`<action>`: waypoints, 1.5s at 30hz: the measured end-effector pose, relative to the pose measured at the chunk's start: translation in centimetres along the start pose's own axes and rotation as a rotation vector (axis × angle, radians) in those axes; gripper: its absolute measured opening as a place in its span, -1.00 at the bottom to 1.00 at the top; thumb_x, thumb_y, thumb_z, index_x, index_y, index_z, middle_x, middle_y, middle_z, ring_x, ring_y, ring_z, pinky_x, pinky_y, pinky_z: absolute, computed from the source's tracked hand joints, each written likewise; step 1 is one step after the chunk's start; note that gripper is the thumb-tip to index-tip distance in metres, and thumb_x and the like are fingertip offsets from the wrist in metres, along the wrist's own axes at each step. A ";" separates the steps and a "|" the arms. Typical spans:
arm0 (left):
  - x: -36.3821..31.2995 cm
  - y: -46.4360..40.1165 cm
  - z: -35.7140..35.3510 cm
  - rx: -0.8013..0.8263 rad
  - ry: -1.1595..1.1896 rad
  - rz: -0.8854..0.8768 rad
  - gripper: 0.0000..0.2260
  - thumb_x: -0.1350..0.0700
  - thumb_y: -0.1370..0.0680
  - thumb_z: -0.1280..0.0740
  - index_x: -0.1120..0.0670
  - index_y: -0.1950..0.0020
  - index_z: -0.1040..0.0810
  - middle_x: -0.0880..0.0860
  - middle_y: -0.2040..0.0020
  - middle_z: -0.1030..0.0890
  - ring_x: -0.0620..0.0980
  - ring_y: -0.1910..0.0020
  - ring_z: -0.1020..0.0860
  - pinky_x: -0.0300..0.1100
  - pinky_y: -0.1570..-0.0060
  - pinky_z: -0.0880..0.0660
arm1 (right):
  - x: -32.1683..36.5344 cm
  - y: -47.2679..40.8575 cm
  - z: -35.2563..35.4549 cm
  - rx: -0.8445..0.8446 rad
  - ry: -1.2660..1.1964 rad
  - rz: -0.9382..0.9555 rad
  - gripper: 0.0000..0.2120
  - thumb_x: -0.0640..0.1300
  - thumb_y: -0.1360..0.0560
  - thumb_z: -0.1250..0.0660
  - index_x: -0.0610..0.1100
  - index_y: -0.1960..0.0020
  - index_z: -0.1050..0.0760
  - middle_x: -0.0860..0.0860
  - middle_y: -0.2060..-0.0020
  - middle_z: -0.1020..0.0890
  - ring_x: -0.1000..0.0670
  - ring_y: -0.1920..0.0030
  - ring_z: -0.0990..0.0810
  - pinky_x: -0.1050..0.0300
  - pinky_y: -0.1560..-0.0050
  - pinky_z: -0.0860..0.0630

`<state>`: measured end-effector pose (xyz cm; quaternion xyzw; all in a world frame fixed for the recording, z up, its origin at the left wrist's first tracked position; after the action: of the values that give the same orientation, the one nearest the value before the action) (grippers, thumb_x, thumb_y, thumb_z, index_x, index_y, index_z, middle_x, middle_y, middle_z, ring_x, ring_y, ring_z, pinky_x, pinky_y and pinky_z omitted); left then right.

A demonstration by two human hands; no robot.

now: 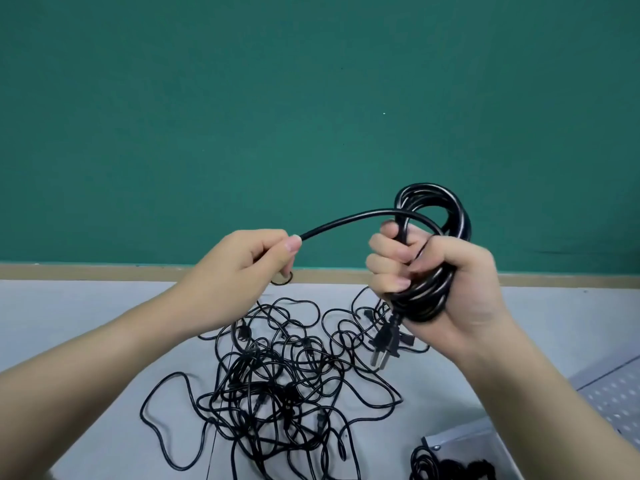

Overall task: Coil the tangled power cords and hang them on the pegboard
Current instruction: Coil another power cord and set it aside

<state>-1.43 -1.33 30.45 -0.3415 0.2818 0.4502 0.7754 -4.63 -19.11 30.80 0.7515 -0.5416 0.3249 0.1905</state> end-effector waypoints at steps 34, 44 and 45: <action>-1.6 1.1 -2.8 0.158 -0.260 -0.268 -0.62 -0.23 -0.66 -0.09 -0.04 0.23 -0.37 -0.07 0.40 -0.40 -0.05 0.40 -0.38 -0.23 0.37 -0.31 | 3.7 1.2 5.6 -0.536 0.139 0.138 -0.71 0.01 -0.47 -0.44 -0.15 0.06 -0.42 0.03 0.36 -0.28 0.04 0.40 -0.19 0.21 0.46 -0.37; -4.6 1.4 -1.2 -0.052 -0.275 -0.407 -0.62 -0.16 -0.68 -0.12 0.05 0.23 -0.38 -0.06 0.44 -0.32 -0.03 0.43 -0.33 -0.18 0.43 -0.27 | -3.7 0.5 1.4 -0.126 0.609 -0.156 -0.67 0.14 -0.19 -0.64 -0.01 0.22 -0.63 0.15 0.43 -0.56 0.16 0.44 -0.49 0.26 0.36 -0.48; -4.6 1.5 -1.4 -0.043 -0.266 -0.396 -0.62 -0.18 -0.67 -0.11 0.02 0.23 -0.37 -0.05 0.43 -0.33 -0.04 0.44 -0.32 -0.18 0.45 -0.26 | -4.1 0.6 0.5 -0.071 0.643 -0.165 -0.83 0.06 -0.30 -0.61 0.04 0.31 -0.65 0.16 0.44 -0.57 0.21 0.43 -0.52 0.29 0.34 -0.49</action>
<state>-4.94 -4.20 32.63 -0.3441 0.0952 0.3362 0.8715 -5.90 -16.81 27.62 0.6449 -0.4020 0.5096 0.4035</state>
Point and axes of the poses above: each hand's wrist, its own y-axis away from the middle knuckle, its own z-axis out of the back of the hand, x = y × z, the point moved 8 cm from there along -y, towards the middle knuckle
